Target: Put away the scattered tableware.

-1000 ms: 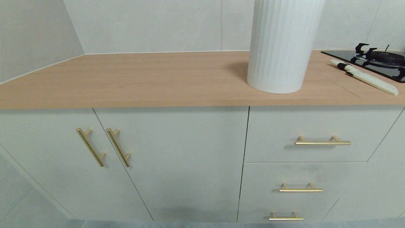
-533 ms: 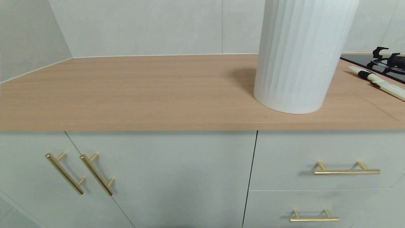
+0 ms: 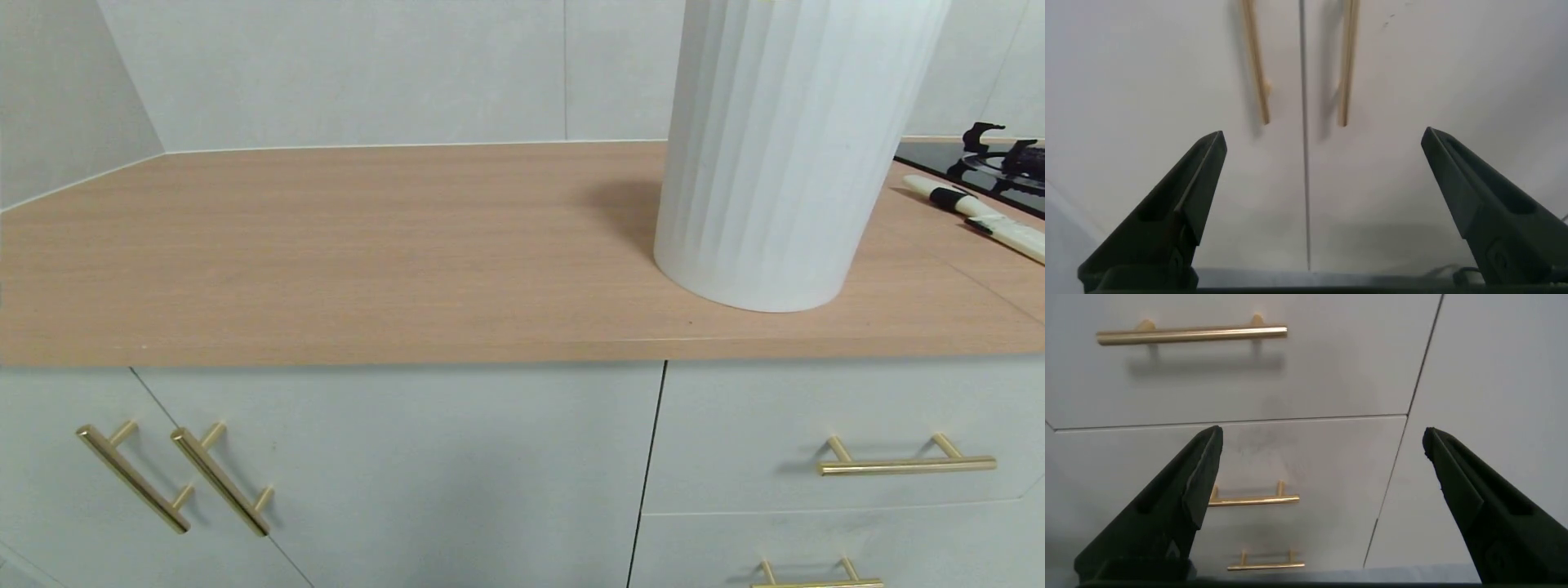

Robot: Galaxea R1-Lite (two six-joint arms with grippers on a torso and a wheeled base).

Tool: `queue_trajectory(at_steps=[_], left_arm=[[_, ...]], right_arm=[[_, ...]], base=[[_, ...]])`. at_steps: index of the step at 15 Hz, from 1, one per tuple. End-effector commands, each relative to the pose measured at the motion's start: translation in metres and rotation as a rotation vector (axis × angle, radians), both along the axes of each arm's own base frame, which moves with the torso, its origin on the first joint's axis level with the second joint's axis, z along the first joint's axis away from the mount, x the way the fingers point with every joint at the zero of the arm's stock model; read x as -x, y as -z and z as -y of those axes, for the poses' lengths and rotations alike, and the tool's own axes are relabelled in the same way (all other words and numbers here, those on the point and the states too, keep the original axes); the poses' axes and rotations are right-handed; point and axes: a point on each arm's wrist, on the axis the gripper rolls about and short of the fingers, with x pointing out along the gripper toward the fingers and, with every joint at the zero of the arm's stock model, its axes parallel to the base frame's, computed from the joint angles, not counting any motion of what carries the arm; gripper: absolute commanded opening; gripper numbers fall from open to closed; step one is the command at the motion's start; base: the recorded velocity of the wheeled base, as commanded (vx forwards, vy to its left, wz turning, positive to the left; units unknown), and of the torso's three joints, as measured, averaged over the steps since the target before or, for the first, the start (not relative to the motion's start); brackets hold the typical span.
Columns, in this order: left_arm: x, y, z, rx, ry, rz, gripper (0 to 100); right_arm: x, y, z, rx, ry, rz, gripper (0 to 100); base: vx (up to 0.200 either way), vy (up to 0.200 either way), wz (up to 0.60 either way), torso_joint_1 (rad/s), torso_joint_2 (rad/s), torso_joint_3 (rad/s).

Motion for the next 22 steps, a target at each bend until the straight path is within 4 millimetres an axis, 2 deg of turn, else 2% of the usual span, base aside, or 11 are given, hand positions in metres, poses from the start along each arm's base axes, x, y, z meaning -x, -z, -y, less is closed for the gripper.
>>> queue_trajectory(at_steps=[1, 5, 14, 15, 22], left_arm=[[-0.0001, 0.0001, 0.0000, 0.001, -0.001, -0.001, 100], [-0.0001, 0.0001, 0.0000, -0.004, -0.001, -0.001, 100], [-0.0001, 0.0001, 0.0000, -0.001, -0.001, -0.001, 100], [-0.0001, 0.0001, 0.0000, -0.001, -0.001, -0.001, 100], [-0.0001, 0.0001, 0.0000, 0.001, -0.001, -0.001, 100]], right_arm=[[-0.0001, 0.0000, 0.0000, 0.000, 0.000, -0.001, 100], [-0.0001, 0.0000, 0.0000, 0.000, 0.000, -0.001, 100], [-0.0001, 0.0000, 0.0000, 0.000, 0.000, -0.001, 100], [-0.0001, 0.0000, 0.0000, 0.000, 0.000, -0.001, 100], [-0.0001, 0.0000, 0.0000, 0.000, 0.000, -0.001, 100]], base=[[0.000, 0.000, 0.00, 0.000, 0.00, 0.000], [0.000, 0.000, 0.00, 0.000, 0.00, 0.000], [0.000, -0.200, 0.00, 0.002, 0.00, 0.003], [-0.200, -0.200, 0.00, 0.002, 0.01, 0.002], [0.000, 0.000, 0.00, 0.000, 0.00, 0.000]])
